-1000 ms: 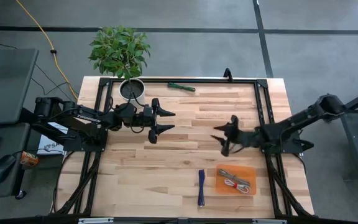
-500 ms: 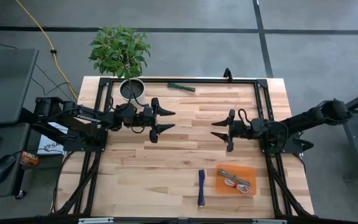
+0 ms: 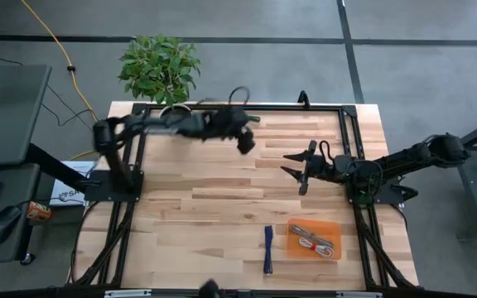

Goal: Pick and place USB-C Cables
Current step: Put the green charger cable into the orange bin

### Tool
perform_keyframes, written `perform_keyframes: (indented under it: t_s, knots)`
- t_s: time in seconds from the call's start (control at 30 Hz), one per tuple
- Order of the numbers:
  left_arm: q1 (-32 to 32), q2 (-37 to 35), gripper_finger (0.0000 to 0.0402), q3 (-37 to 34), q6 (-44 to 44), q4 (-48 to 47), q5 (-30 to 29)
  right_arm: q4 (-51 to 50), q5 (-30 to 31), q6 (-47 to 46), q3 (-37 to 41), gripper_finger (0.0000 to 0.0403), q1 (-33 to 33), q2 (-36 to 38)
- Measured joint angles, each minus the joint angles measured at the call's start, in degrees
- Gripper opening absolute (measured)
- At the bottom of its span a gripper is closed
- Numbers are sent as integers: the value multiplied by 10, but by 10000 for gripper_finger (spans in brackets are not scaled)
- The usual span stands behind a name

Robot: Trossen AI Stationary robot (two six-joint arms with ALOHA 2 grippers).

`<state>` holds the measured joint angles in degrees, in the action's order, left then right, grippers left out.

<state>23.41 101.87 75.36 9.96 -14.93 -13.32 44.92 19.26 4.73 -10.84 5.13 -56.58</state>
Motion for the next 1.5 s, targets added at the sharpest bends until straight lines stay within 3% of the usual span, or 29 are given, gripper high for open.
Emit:
perform_keyframes:
  t_s: [0.17,0.37,0.63,0.93,1.1,1.2,1.37,1.5]
  knots:
    - [89,120,229,195,-19,-208,44,-6,-1,-2,0,172,0,0]
    - [170,231,229,312,-63,-272,153,-36,-2,-13,0,172,0,0]
    - [216,312,229,329,-140,-246,134,-54,-2,-33,0,172,0,0]
    - [233,332,229,330,-203,-215,147,-52,5,-11,0,172,0,0]
    - [225,328,229,330,-212,-208,151,-52,45,2,0,172,0,0]
    - [216,317,229,329,-213,-176,168,-53,56,2,0,172,0,0]
    - [204,298,229,330,-232,-174,248,-53,56,2,0,172,0,0]
    - [197,298,229,329,-260,-203,255,-55,56,2,0,172,0,0]
